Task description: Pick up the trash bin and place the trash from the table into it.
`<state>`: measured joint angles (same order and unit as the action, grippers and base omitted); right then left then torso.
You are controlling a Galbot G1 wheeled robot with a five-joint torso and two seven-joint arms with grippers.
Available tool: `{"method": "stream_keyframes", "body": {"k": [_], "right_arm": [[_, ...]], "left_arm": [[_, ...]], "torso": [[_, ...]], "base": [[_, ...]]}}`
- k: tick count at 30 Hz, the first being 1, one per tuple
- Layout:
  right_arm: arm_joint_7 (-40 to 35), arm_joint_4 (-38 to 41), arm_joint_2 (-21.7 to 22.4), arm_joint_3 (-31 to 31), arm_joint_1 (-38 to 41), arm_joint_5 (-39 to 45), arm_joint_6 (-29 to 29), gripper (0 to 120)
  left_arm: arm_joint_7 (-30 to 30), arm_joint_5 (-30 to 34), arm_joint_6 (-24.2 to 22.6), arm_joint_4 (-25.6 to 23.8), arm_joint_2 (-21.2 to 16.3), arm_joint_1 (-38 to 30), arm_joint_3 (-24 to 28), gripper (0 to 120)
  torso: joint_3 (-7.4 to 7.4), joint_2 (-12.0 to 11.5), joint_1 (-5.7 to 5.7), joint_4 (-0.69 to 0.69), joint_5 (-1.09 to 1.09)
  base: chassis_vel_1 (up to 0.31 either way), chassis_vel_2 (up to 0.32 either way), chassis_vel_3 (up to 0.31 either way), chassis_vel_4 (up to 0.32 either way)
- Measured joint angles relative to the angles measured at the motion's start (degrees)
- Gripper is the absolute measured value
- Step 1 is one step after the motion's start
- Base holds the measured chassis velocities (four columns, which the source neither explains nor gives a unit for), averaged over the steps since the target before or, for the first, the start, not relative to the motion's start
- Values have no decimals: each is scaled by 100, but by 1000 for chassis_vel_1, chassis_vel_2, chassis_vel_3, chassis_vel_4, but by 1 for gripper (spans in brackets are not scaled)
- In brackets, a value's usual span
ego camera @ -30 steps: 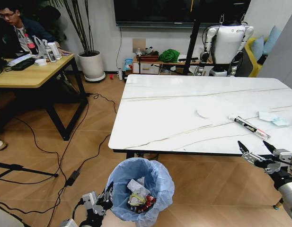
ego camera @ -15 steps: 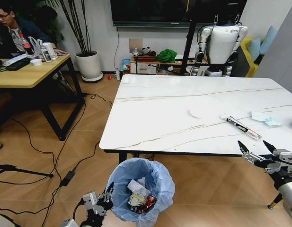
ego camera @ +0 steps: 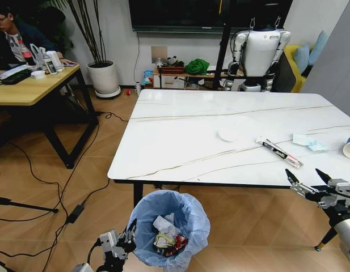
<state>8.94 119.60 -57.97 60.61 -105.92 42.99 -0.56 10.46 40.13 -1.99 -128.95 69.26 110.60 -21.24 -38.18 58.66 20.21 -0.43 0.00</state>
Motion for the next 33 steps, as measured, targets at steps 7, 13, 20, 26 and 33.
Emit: {"method": "stream_keyframes", "body": {"k": [7,13,20,26,33], "right_arm": [[20,15,-16,14,-27,-1,-18,100],[24,15,-3,19,-28,-1,-20,100],[30,14,19,13,-26,-2,-24,100],[37,6,46,11,-29,-2,-33,100],[112,-37,61,3,-35,-5,-114,100]], "left_arm": [[-6,-25,6,-2,-4,9,21,0],[-7,-27,6,-8,-9,9,23,0],[-7,-30,6,-8,-15,11,24,0],[-7,-39,6,-7,-2,10,31,0],[-8,-46,6,16,-10,2,37,0]], "torso": [[0,0,0,1,0],[0,0,0,1,0],[0,0,0,0,0],[0,0,0,0,0],[0,0,0,1,1]], "base": [[-66,-60,62,52],[-64,-65,59,69],[-69,-66,61,69],[-70,-56,66,64],[-60,-68,78,63]]}}
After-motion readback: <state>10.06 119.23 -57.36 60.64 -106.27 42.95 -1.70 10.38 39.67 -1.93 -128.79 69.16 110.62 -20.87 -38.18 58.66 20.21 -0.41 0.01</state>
